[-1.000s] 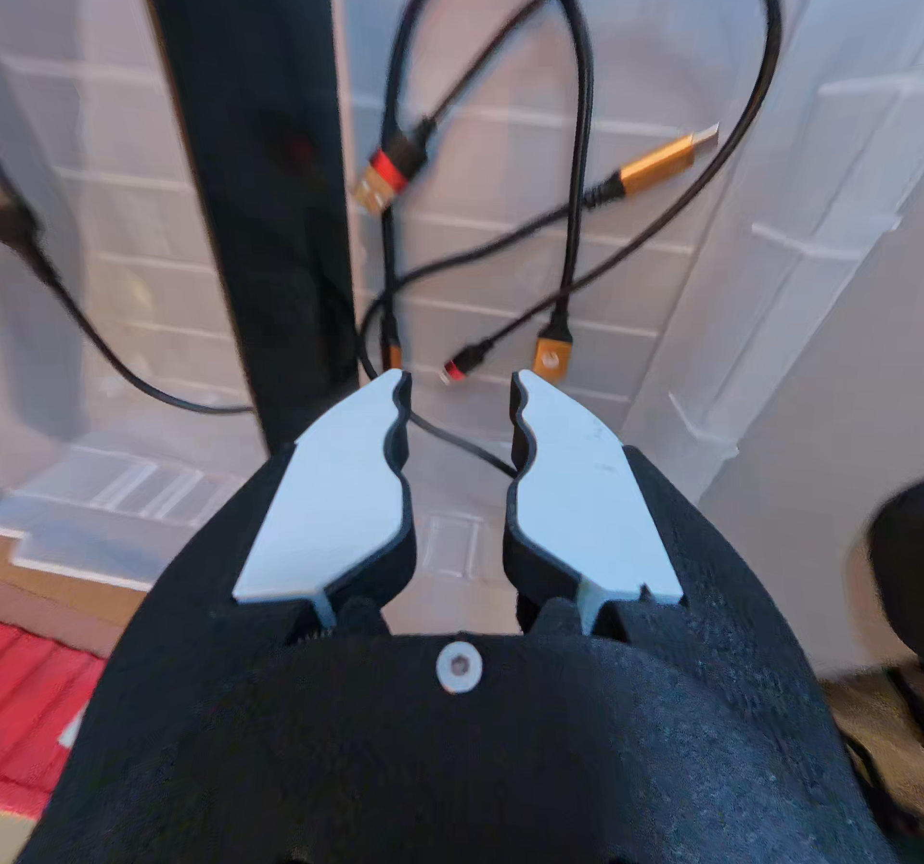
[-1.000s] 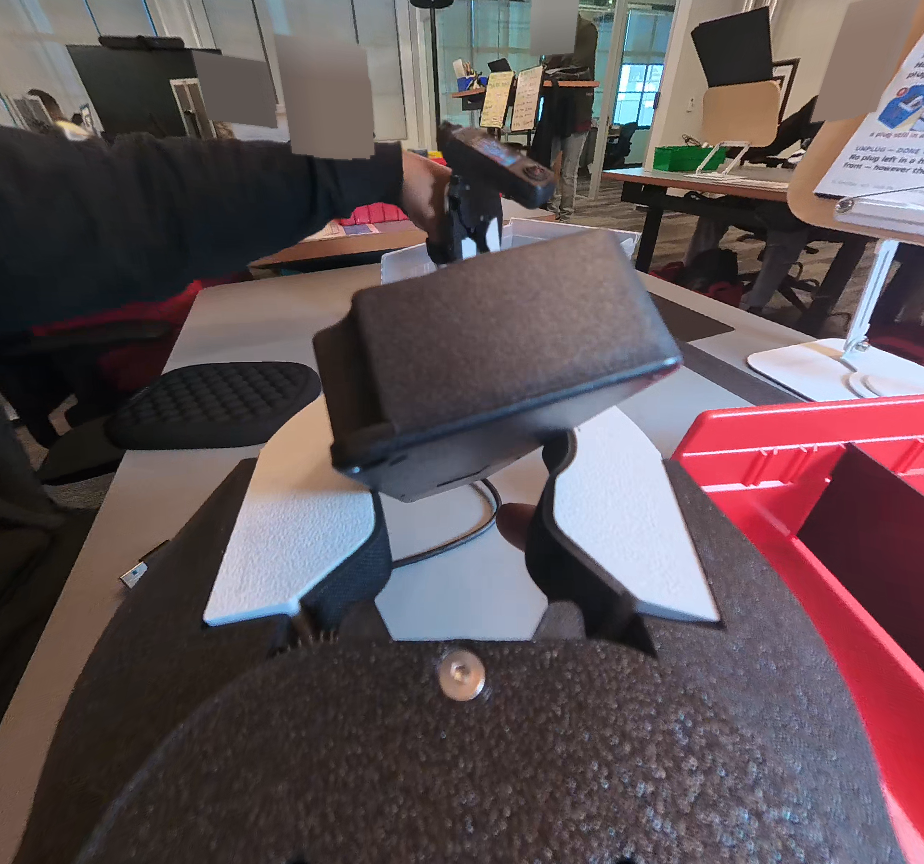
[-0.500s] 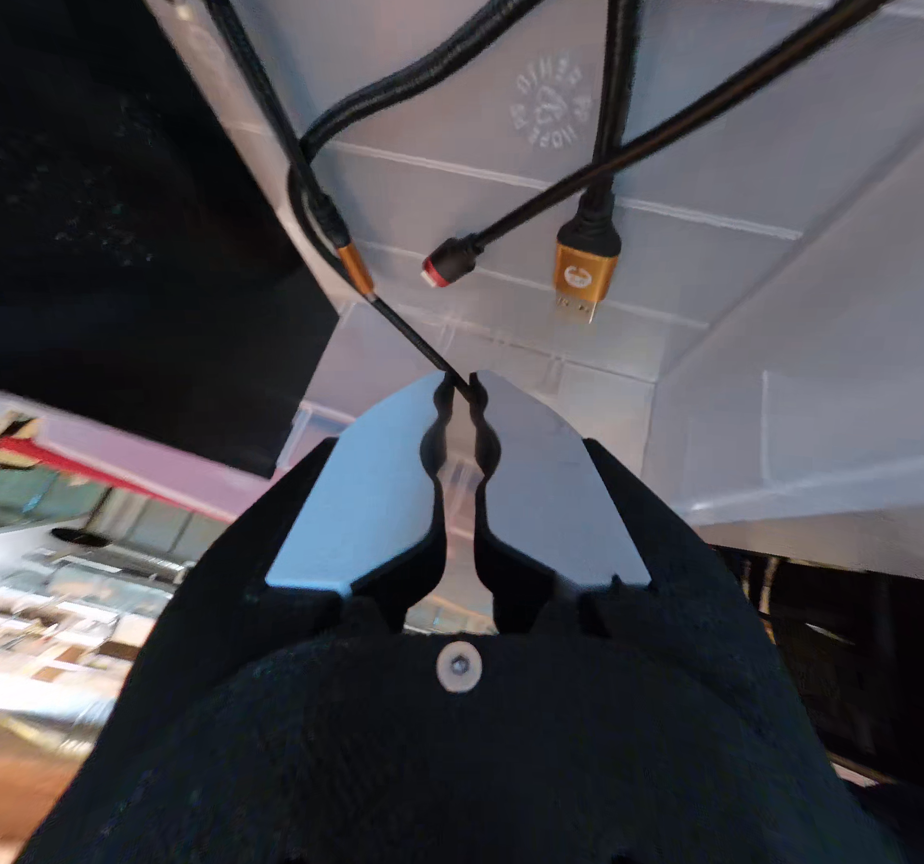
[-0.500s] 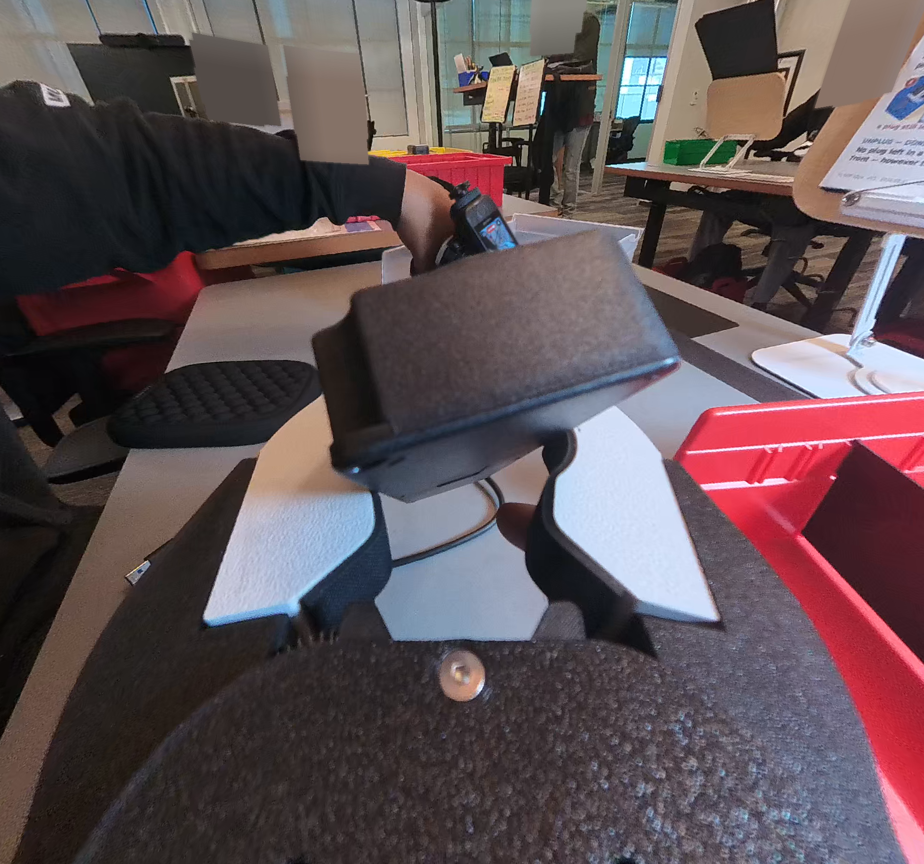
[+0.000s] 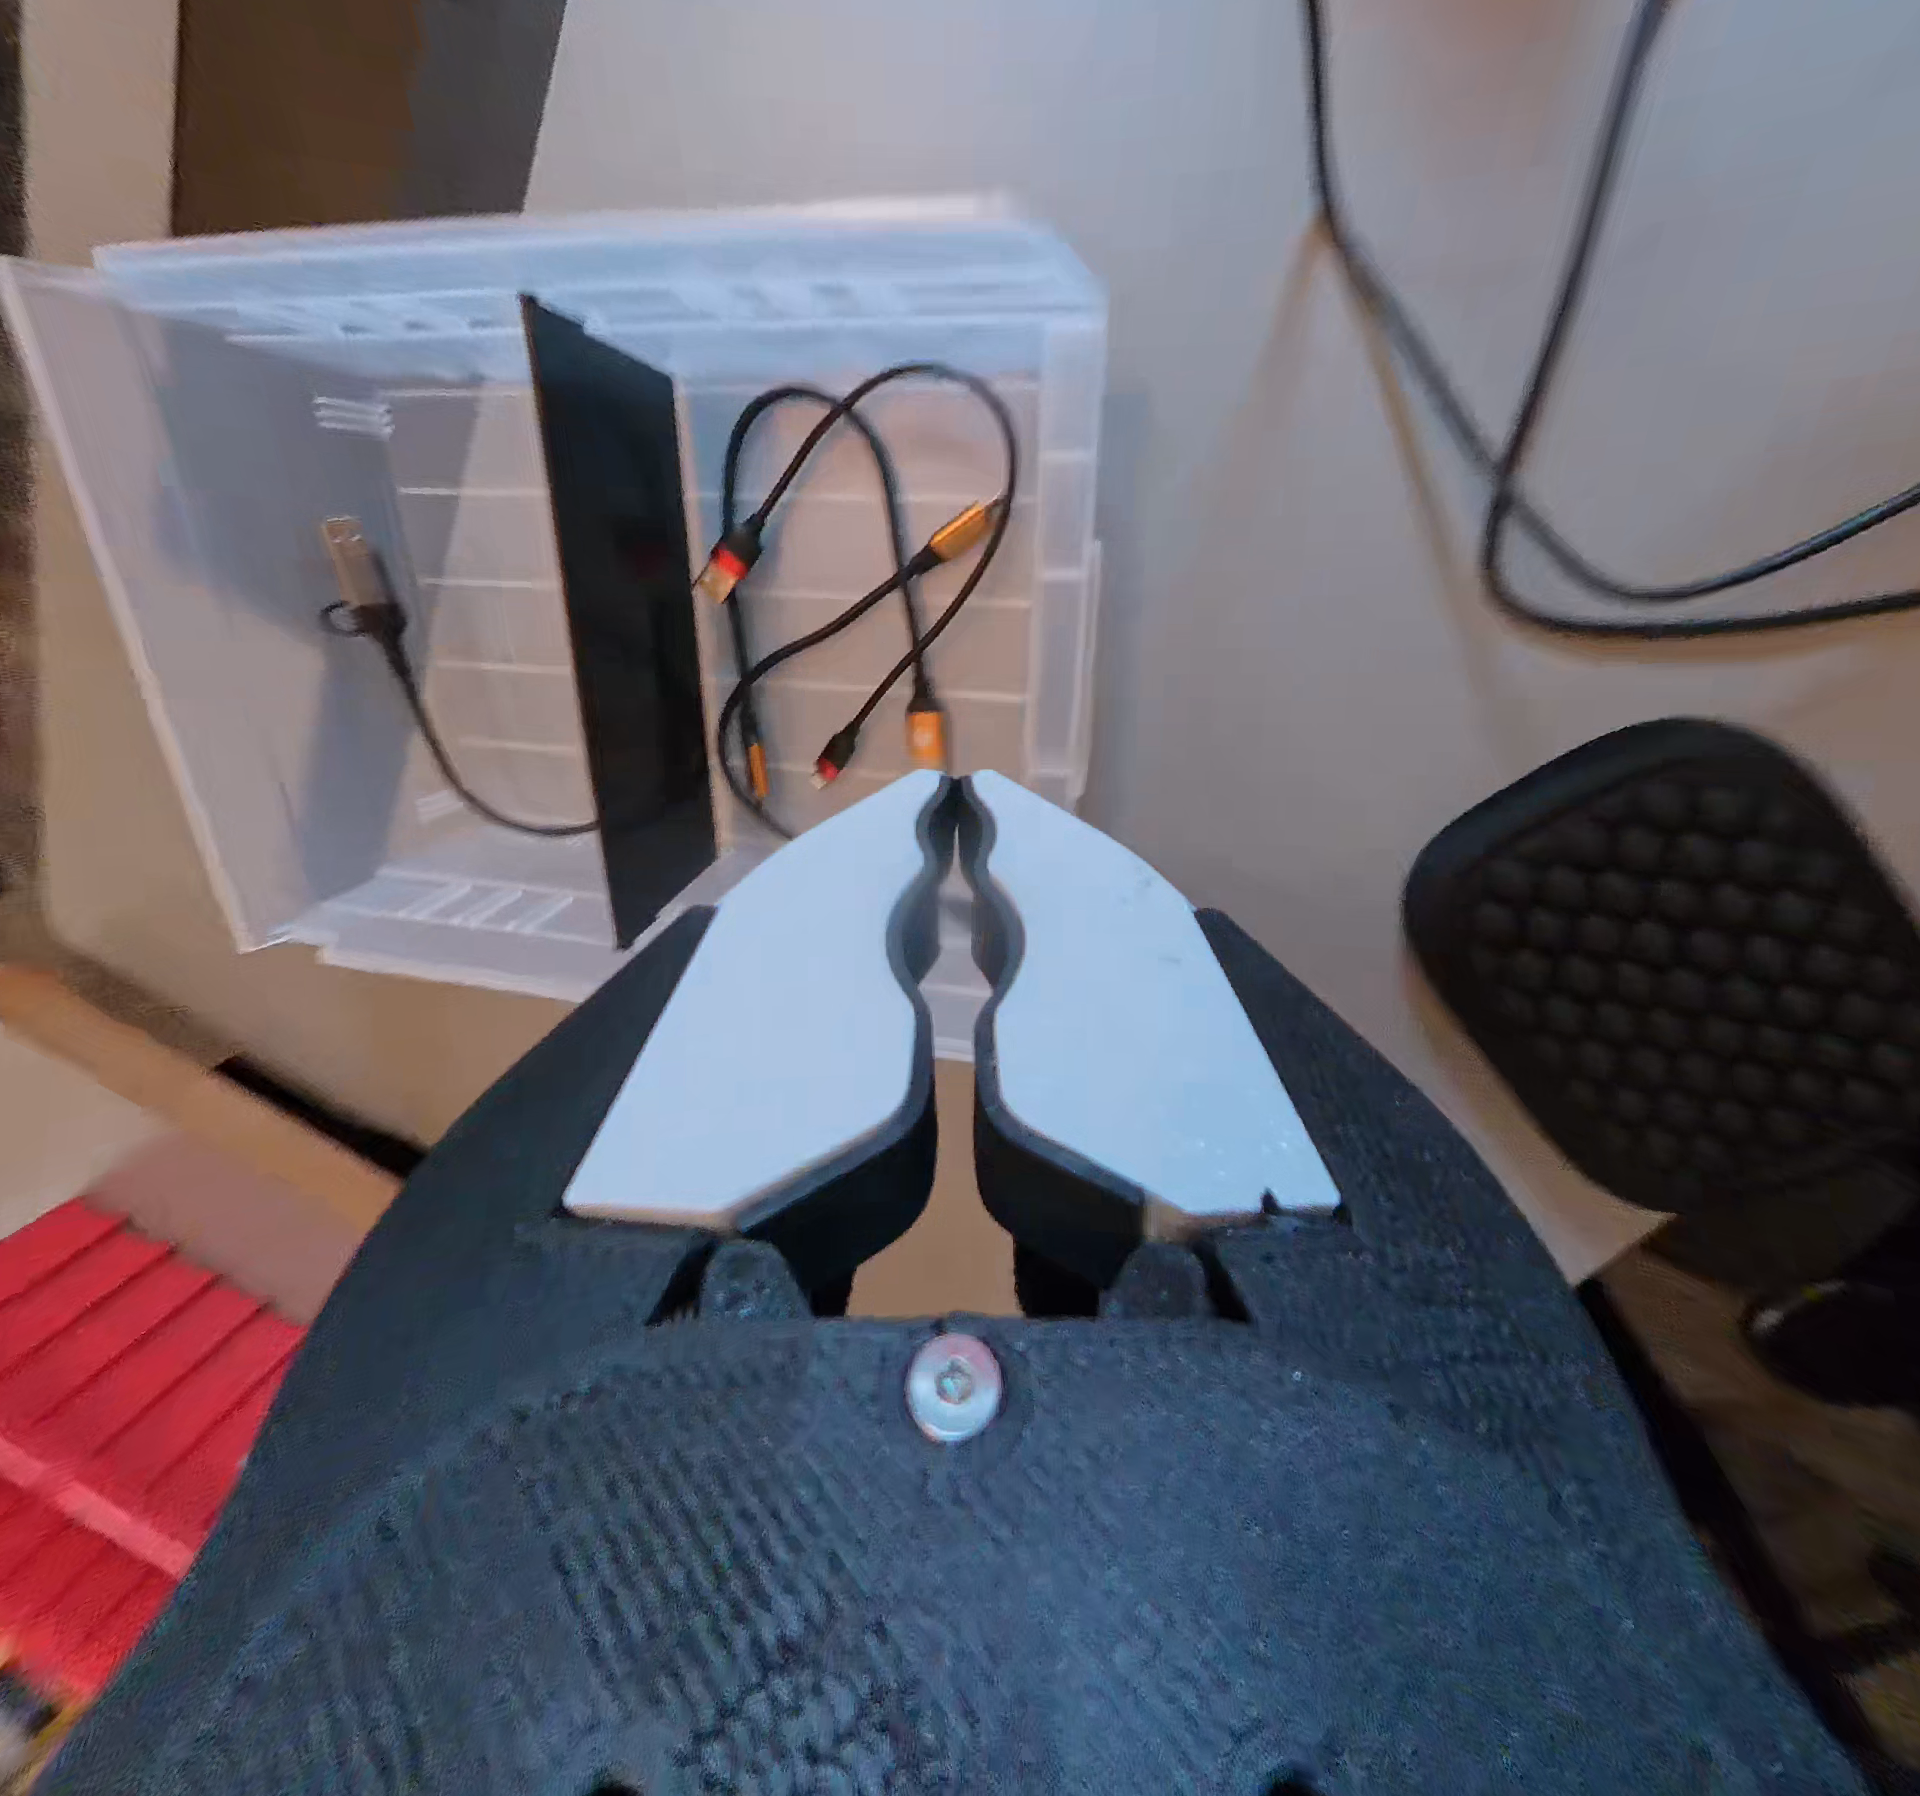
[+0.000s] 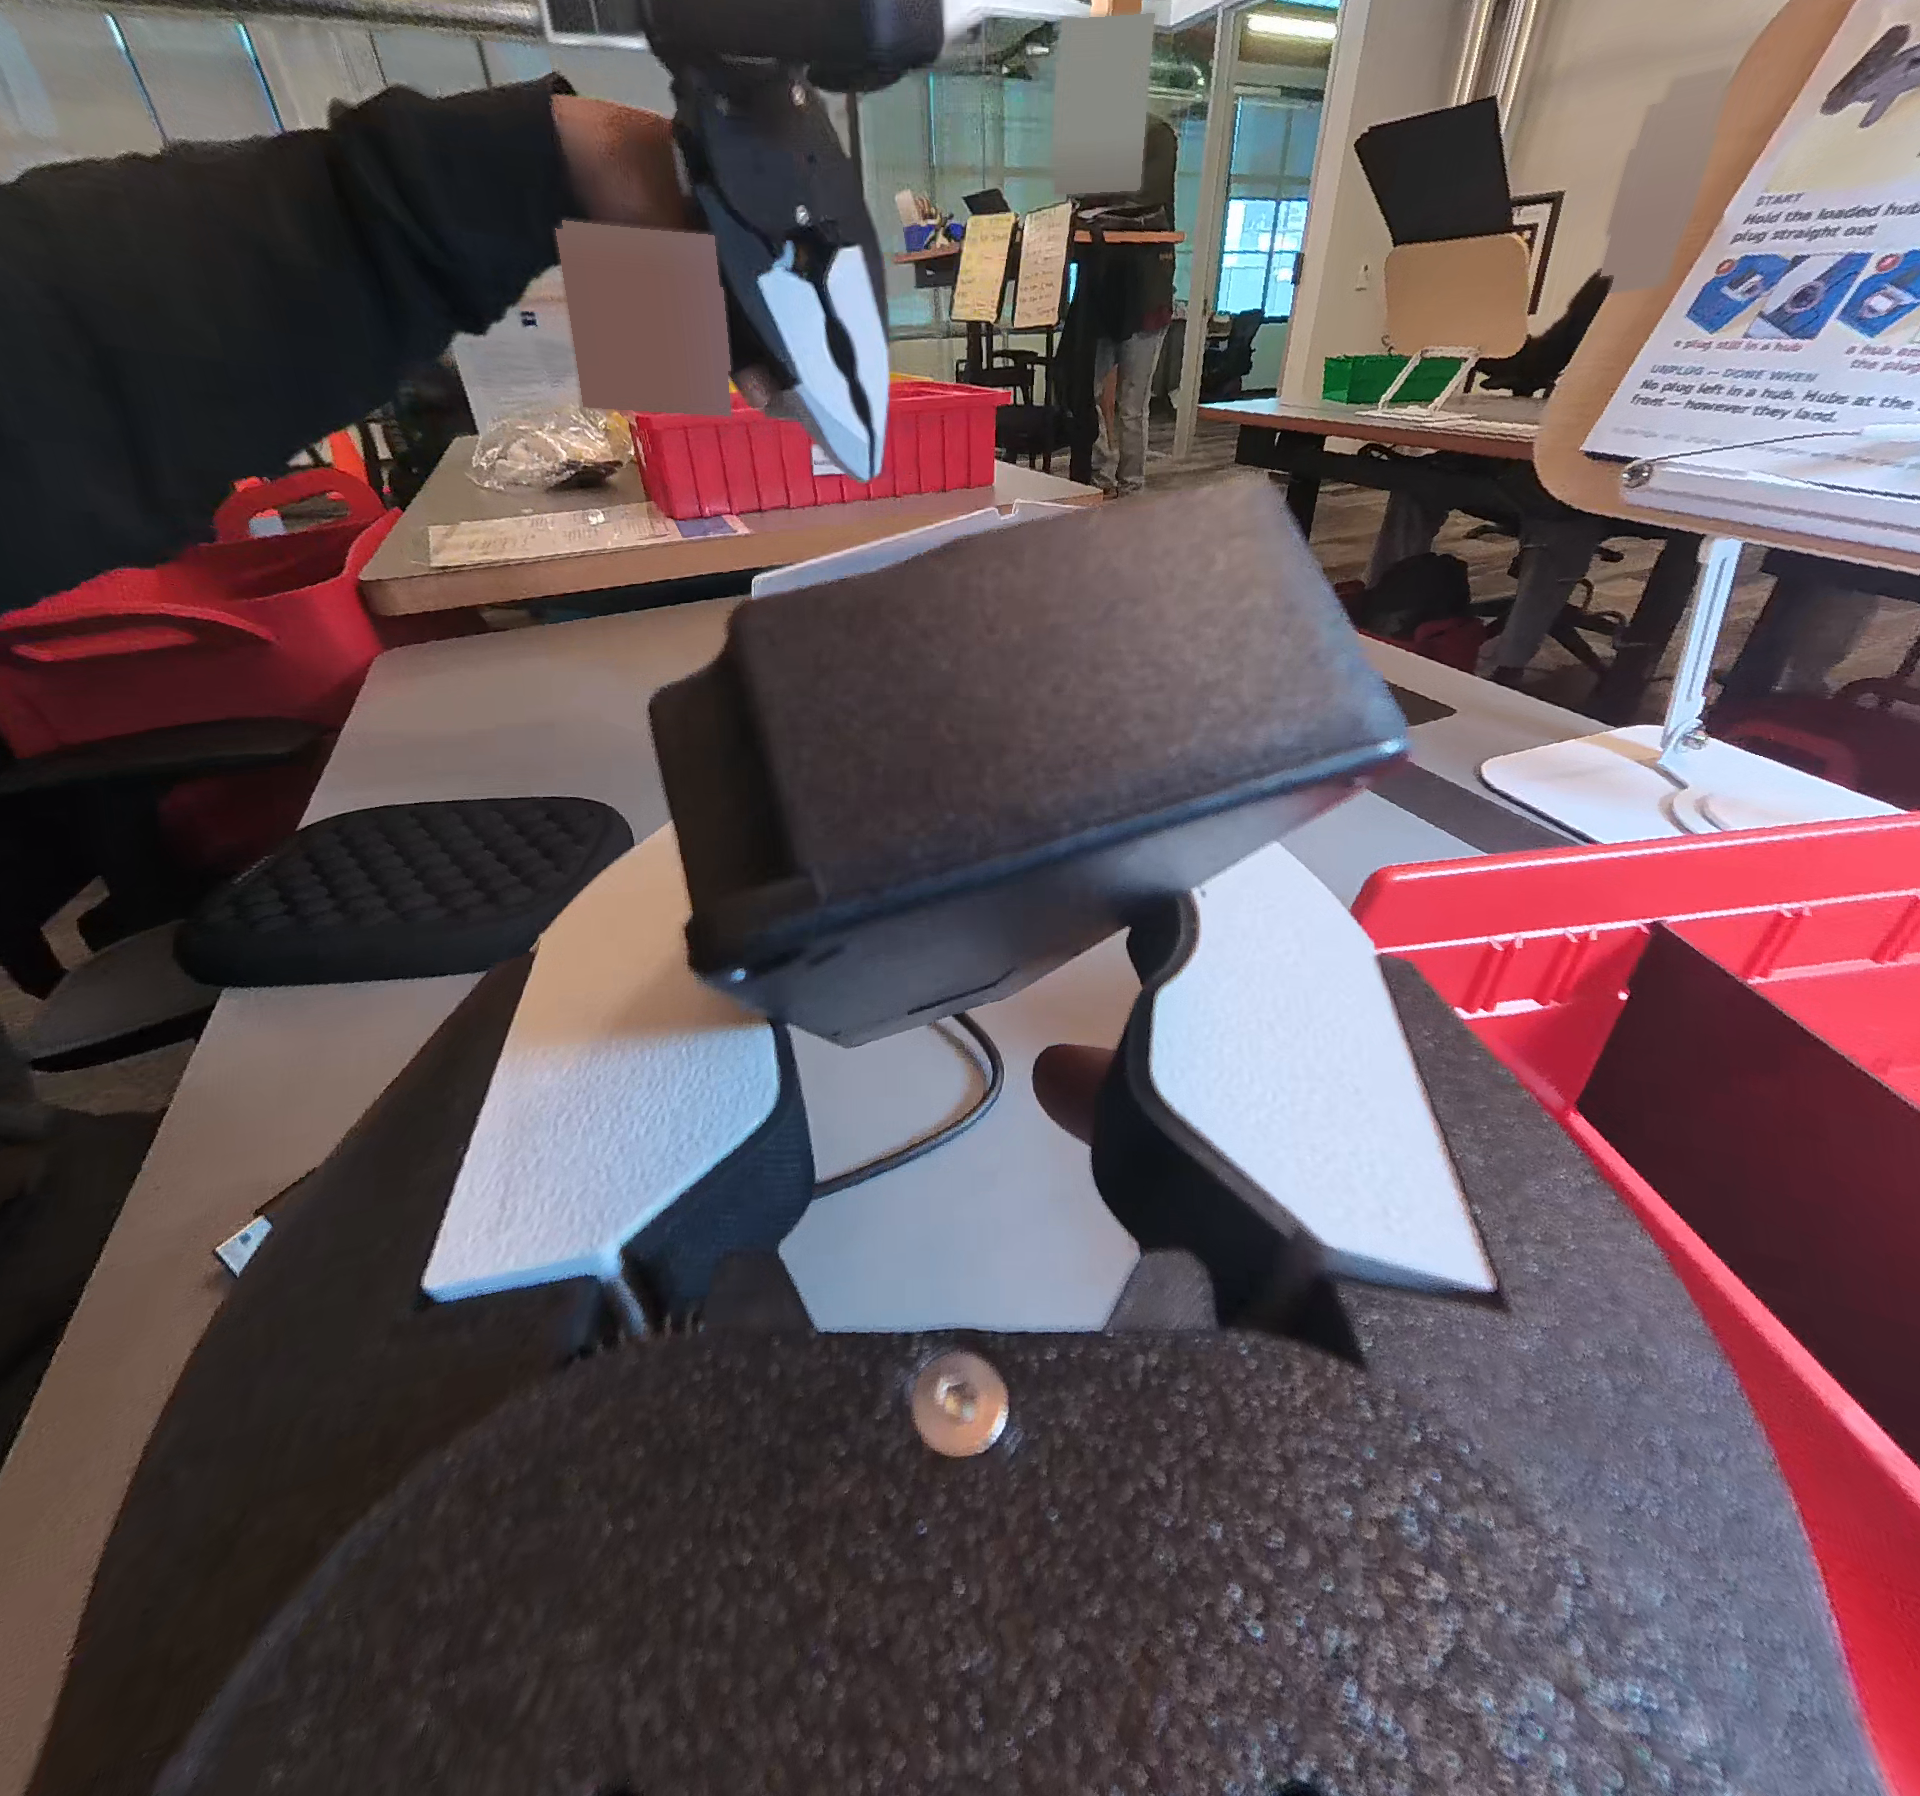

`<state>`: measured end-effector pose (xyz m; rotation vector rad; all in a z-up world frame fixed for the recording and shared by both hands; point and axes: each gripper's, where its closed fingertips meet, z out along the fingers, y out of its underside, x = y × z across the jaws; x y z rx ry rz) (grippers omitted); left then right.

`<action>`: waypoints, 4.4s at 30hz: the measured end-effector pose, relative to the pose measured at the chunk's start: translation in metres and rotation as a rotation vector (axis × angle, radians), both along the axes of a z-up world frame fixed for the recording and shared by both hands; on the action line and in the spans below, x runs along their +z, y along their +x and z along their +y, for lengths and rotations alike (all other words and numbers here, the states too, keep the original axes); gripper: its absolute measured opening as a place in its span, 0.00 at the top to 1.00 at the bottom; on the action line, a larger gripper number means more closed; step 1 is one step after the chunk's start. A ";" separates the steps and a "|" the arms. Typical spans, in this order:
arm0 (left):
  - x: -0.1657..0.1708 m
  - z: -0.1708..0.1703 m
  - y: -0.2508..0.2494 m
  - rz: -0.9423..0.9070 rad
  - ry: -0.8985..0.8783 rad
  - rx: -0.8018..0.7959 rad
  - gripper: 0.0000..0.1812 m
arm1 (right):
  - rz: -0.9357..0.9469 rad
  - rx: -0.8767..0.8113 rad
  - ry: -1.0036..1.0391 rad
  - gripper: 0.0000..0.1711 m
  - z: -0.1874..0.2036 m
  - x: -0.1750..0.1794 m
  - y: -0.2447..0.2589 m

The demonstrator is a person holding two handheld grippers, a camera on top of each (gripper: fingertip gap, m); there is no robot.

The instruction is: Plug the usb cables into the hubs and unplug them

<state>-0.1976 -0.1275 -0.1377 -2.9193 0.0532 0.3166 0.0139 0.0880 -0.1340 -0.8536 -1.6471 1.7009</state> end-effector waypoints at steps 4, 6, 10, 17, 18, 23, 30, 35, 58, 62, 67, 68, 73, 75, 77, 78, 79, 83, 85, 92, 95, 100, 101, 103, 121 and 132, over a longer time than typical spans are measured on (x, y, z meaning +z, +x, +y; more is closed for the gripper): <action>-0.035 -0.031 -0.007 0.005 -0.169 0.046 0.93 | -0.003 -0.015 -0.006 0.60 0.002 -0.001 -0.002; -0.053 -0.044 -0.012 -0.022 -0.243 0.100 0.88 | -0.009 -0.019 -0.011 0.60 0.002 -0.002 -0.003; -0.080 -0.048 -0.031 -0.010 -0.290 0.224 0.84 | -0.025 -0.024 -0.006 0.60 0.000 -0.006 -0.006; -0.122 -0.071 -0.047 0.083 -0.570 0.309 0.75 | -0.047 -0.033 0.002 0.60 0.002 -0.011 -0.008; -0.126 -0.074 -0.048 0.103 -0.600 0.316 0.76 | -0.049 -0.034 0.002 0.60 0.003 -0.012 -0.008; -0.127 -0.095 -0.064 0.287 -0.822 0.268 0.82 | -0.052 -0.045 0.001 0.60 0.007 -0.011 -0.008; -0.089 -0.088 -0.070 0.447 -0.955 0.107 0.98 | -0.046 -0.057 0.003 0.60 0.011 -0.009 -0.008; -0.039 -0.059 -0.051 0.412 -0.662 0.116 0.98 | -0.033 -0.053 -0.002 0.60 0.011 -0.006 -0.007; 0.058 -0.071 0.089 0.542 -0.263 0.012 0.98 | -0.029 -0.066 -0.004 0.60 0.011 -0.006 -0.008; 0.024 -0.069 0.131 0.178 -0.137 0.016 0.98 | -0.029 -0.067 -0.004 0.60 0.011 -0.006 -0.008; -0.058 -0.066 0.175 -0.343 -0.007 0.106 0.98 | -0.018 -0.073 -0.003 0.60 0.013 -0.003 -0.006; -0.068 -0.057 0.185 -0.434 0.058 0.125 0.98 | -0.018 -0.074 -0.004 0.60 0.013 -0.003 -0.006; -0.056 -0.003 0.238 -0.754 0.385 -0.034 0.92 | -0.034 -0.079 -0.005 0.60 0.014 -0.008 -0.009; -0.045 0.005 0.245 -0.718 0.427 -0.156 0.88 | -0.039 -0.083 -0.005 0.60 0.015 -0.010 -0.010; -0.040 0.005 0.241 -0.616 0.442 -0.293 0.88 | -0.041 -0.085 -0.006 0.60 0.016 -0.010 -0.010; -0.043 0.004 0.235 -0.538 0.429 -0.339 0.89 | -0.040 -0.087 -0.006 0.60 0.016 -0.010 -0.010; -0.049 0.002 0.228 -0.446 0.402 -0.380 0.89 | -0.039 -0.088 -0.006 0.60 0.017 -0.010 -0.010; -0.091 -0.011 0.233 -0.234 0.258 -0.589 0.87 | -0.038 -0.089 -0.006 0.60 0.018 -0.010 -0.010; -0.110 -0.013 0.258 -0.236 0.235 -0.716 0.87 | -0.042 -0.088 -0.006 0.60 0.018 -0.011 -0.011; -0.150 -0.005 0.285 -0.048 0.111 -1.148 0.85 | -0.064 -0.080 0.007 0.60 0.013 -0.019 -0.013; -0.153 0.000 0.282 0.042 0.012 -1.337 0.83 | -0.071 -0.080 0.009 0.60 0.012 -0.021 -0.014; -0.158 0.005 0.279 0.124 -0.174 -1.612 0.79 | -0.082 -0.082 0.012 0.60 0.013 -0.025 -0.016; -0.160 0.003 0.279 0.114 -0.209 -1.653 0.80 | -0.083 -0.082 0.014 0.60 0.013 -0.025 -0.016; -0.161 0.004 0.278 0.102 -0.235 -1.709 0.81 | -0.084 -0.081 0.015 0.60 0.014 -0.026 -0.016; -0.003 0.044 0.245 -0.521 0.604 -0.571 0.93 | -0.023 -0.063 0.017 0.60 0.019 -0.009 -0.007; 0.061 -0.001 0.175 -0.151 0.514 -0.219 0.93 | 0.024 0.028 0.087 0.60 0.008 0.000 0.007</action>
